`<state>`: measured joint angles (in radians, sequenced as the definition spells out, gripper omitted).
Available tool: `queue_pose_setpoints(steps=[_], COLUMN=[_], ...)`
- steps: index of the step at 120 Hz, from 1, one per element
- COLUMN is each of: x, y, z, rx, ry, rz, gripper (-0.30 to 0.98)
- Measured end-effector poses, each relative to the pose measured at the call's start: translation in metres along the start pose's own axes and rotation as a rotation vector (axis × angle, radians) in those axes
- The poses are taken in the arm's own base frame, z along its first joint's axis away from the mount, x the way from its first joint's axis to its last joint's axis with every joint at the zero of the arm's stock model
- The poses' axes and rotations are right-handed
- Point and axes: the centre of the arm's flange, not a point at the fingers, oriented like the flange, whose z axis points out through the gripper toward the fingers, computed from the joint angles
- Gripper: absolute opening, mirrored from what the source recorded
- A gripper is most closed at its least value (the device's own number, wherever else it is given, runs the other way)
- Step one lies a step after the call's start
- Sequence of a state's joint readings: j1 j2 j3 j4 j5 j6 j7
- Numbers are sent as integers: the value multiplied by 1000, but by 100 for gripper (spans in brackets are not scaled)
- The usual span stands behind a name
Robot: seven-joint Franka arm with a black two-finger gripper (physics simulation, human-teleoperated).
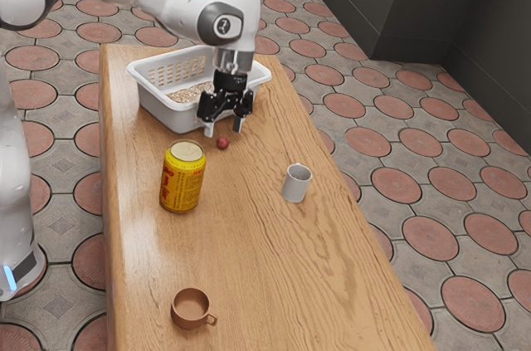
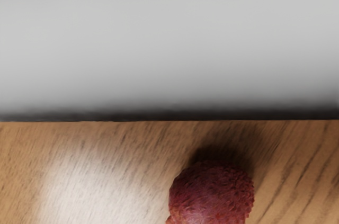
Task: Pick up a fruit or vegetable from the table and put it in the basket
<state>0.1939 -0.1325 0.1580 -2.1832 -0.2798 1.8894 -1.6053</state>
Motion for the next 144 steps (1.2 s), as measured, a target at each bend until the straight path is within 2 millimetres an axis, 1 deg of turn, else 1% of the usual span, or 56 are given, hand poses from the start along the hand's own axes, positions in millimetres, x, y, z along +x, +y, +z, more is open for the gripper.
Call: queue_pose_setpoints(steps=[11,33,48,69,91,108,130,144], x=[0,0,-12,-9,-20,-20,-20,-26], y=[3,2,-1,-1,-1,2,-7,-11], z=[6,9,12,11,11,11,16,19], rx=[8,5,1,-10,-32,-67,-99,-114], ry=[2,5,86,129,145,162,174,175], rz=[-3,-4,52,59,69,48,25,21], gripper=[69,69,69,69,69,69,69,69])
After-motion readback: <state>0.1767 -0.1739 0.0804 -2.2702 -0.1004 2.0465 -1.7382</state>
